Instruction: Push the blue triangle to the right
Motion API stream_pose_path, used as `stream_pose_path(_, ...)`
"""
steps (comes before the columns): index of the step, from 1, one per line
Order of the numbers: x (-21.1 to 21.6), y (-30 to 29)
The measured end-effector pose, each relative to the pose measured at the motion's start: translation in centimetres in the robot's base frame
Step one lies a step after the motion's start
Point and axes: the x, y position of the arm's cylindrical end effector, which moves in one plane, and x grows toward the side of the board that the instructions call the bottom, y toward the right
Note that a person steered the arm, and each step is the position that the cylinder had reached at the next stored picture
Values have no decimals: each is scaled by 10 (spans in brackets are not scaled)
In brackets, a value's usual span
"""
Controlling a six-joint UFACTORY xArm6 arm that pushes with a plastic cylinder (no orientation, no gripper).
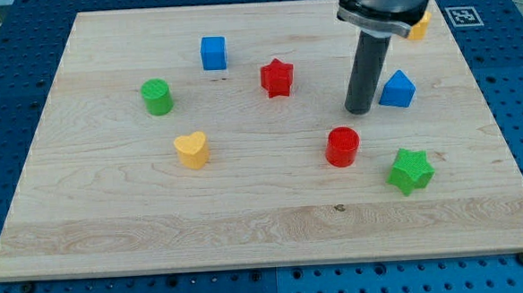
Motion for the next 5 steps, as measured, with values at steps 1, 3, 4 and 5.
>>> stream_pose_path(1,-23,6)
stream_pose_path(3,17,26)
stream_pose_path(4,22,27)
stream_pose_path(5,14,41)
